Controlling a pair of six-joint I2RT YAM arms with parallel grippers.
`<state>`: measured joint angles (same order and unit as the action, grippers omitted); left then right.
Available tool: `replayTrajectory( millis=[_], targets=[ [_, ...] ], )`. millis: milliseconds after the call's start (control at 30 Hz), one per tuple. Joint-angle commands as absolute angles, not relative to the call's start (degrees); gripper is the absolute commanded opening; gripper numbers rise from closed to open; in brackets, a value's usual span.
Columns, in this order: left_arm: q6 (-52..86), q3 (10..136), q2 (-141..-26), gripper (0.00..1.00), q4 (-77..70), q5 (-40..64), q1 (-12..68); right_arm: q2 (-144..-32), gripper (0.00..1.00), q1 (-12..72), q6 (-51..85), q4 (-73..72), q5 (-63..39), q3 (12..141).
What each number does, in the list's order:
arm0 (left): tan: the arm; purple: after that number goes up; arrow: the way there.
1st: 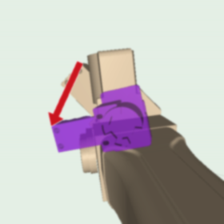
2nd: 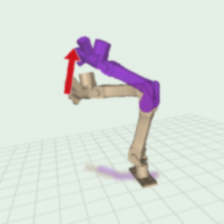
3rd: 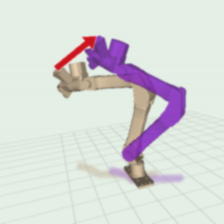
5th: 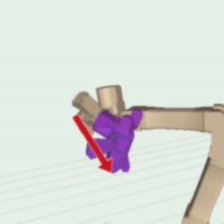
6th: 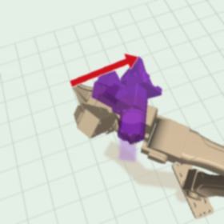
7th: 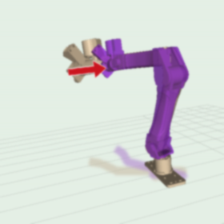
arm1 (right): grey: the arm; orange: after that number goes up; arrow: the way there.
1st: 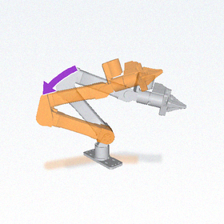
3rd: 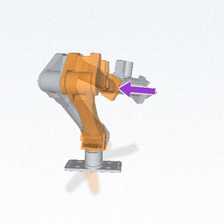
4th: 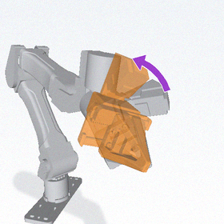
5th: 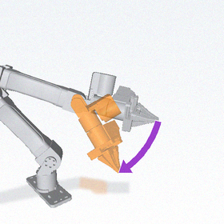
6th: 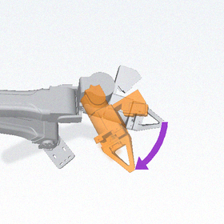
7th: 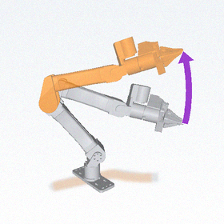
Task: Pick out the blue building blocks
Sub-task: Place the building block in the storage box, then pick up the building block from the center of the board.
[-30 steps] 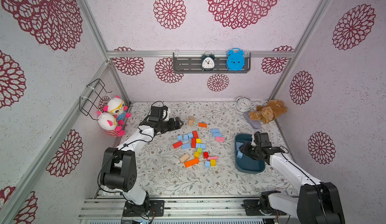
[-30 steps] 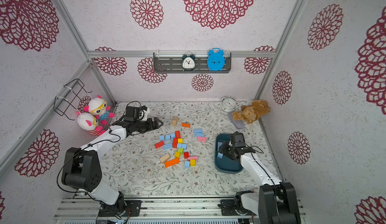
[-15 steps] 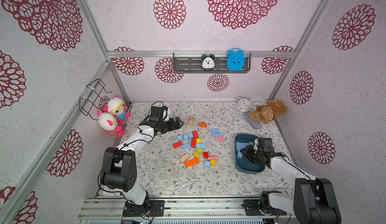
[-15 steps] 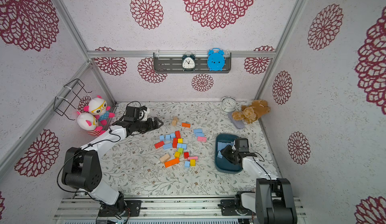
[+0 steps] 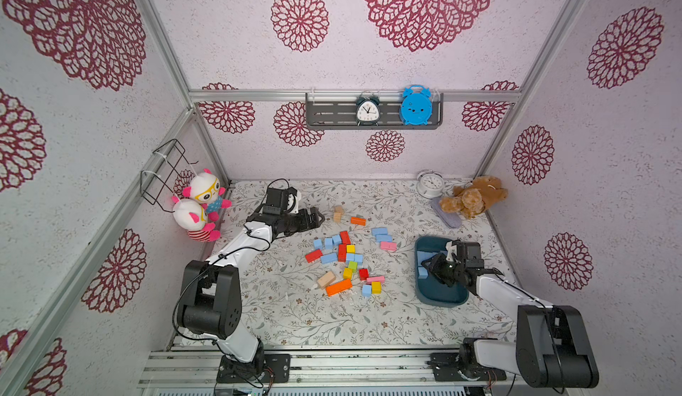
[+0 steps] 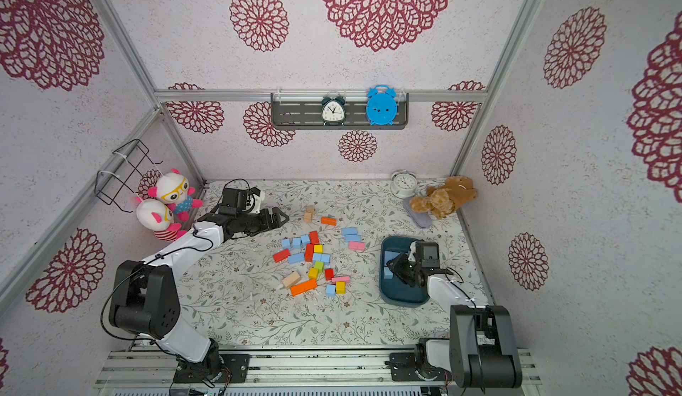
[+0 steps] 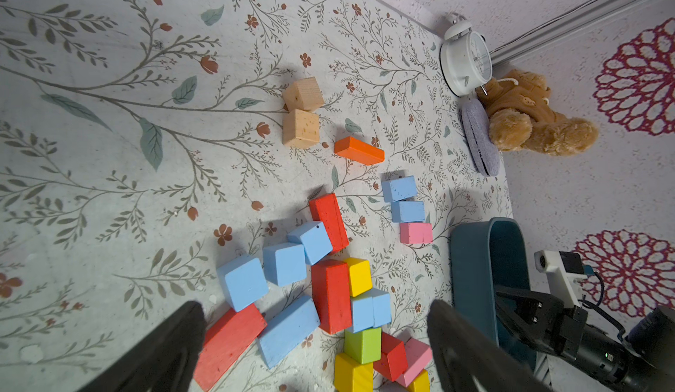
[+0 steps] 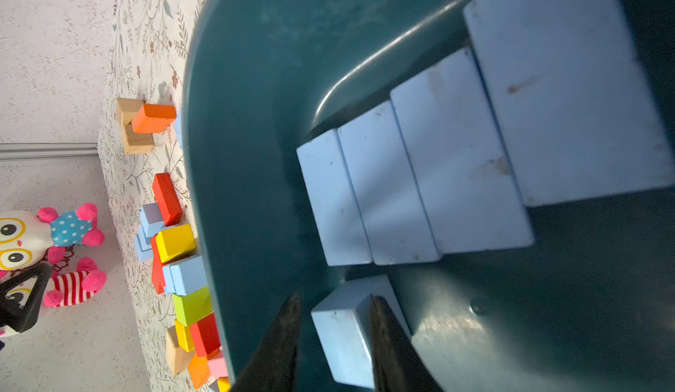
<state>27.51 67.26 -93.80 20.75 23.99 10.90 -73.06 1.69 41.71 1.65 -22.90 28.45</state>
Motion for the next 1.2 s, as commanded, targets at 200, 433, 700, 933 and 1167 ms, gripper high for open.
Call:
replayTrajectory(
  millis=[200,433,700,933,1167],
  targets=[
    [18.65,69.40,-93.43,0.95,23.62,23.85,10.64,-66.73,0.40,2.25,40.27,13.19,-17.39,33.88],
    [3.32,76.90,-96.36,0.88,36.05,19.34,8.70,-64.03,0.40,11.65,37.64,18.22,-7.52,41.77],
    [-19.07,85.32,-106.38,0.84,47.25,13.54,10.65,-69.71,0.40,21.13,35.29,13.10,-4.10,46.52],
    [-33.18,88.66,-111.92,0.85,50.29,8.78,13.86,-71.84,0.40,22.92,35.52,9.36,-5.11,46.20],
    [-35.55,91.10,-117.46,0.85,51.19,7.39,14.85,-72.73,0.40,23.64,35.86,7.87,-6.06,45.50]
  ],
)
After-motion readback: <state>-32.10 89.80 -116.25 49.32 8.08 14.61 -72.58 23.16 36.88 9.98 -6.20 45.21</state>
